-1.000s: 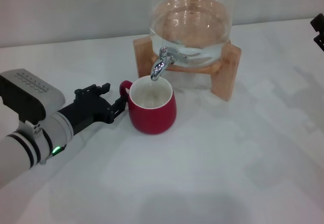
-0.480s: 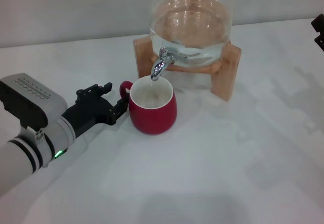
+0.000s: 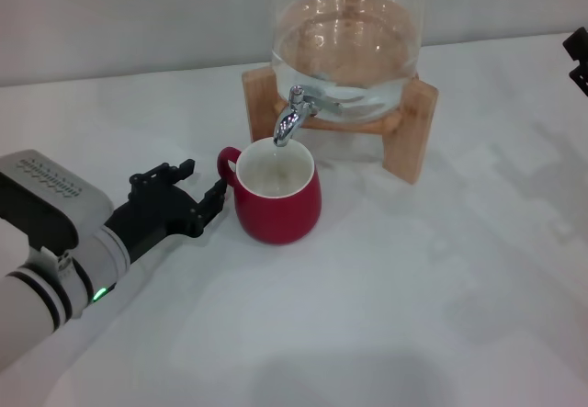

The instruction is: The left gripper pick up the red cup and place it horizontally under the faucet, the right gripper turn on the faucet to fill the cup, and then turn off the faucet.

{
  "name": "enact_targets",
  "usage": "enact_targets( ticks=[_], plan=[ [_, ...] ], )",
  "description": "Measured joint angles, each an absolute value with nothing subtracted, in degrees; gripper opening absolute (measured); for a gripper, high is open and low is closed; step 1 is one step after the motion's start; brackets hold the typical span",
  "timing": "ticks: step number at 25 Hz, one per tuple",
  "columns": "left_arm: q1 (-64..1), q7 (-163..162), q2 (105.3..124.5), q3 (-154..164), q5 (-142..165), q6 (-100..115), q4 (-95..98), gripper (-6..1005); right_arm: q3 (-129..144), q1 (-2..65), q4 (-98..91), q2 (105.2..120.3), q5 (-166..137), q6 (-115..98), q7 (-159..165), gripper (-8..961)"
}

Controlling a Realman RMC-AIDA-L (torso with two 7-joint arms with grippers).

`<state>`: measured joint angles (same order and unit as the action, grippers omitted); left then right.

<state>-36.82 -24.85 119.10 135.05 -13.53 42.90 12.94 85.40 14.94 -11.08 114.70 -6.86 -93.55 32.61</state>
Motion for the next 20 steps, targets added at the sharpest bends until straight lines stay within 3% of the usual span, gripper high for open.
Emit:
enact_targets(
  ticks=[20],
  plan=[
    [-33.32, -17.98, 119.11, 127.42, -13.79, 42.93, 13.80, 551, 85.16, 15.39, -11.05, 114.57, -7.56, -92.65, 32.61, 854]
  ],
)
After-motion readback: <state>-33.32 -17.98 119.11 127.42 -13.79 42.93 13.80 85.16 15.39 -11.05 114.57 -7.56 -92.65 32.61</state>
